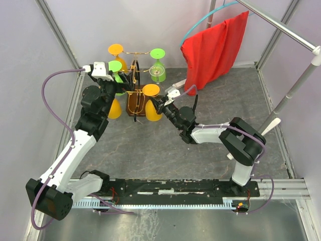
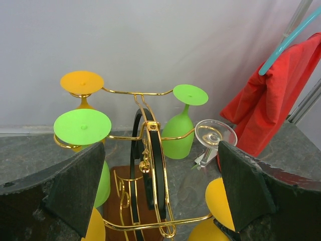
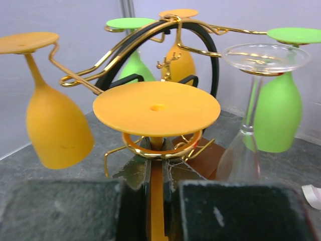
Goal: Place the wine glass upside down on the wine glass rack
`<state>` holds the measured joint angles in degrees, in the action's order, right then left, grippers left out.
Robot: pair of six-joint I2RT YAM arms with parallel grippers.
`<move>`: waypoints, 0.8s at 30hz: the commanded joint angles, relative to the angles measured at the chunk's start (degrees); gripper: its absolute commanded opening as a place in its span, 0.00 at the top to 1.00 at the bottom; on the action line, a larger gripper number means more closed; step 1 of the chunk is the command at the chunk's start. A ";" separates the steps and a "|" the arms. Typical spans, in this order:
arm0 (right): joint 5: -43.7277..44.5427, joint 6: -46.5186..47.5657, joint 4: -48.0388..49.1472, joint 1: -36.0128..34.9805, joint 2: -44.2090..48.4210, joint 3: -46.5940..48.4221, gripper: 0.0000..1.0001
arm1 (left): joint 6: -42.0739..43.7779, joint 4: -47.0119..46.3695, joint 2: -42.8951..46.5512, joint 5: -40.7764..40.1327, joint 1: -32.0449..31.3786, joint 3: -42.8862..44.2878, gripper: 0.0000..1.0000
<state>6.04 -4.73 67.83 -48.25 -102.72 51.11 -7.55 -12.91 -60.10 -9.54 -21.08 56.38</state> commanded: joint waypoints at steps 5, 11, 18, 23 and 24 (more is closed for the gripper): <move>4.86 3.27 8.62 0.17 -2.18 1.88 0.89 | 2.21 -2.25 -0.48 -1.34 0.18 0.22 0.01; 5.52 4.59 8.59 0.17 -0.34 -0.40 0.88 | 1.48 -3.15 -1.47 -1.35 0.19 0.53 0.01; 5.82 5.05 7.19 0.17 2.73 -3.59 0.88 | 0.66 -3.74 -2.48 -0.93 0.18 0.66 0.01; 4.79 4.93 6.37 0.17 3.83 -4.65 0.88 | 0.53 -3.70 -2.23 -1.17 0.23 0.34 0.01; 4.32 4.84 6.22 0.17 4.03 -4.74 0.87 | 0.40 -3.70 -2.10 -1.27 0.22 0.19 0.01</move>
<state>11.03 -0.97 72.20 -48.23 -101.58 47.09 -7.57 -13.47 -62.76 -10.35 -21.08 56.38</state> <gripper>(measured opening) 0.129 0.992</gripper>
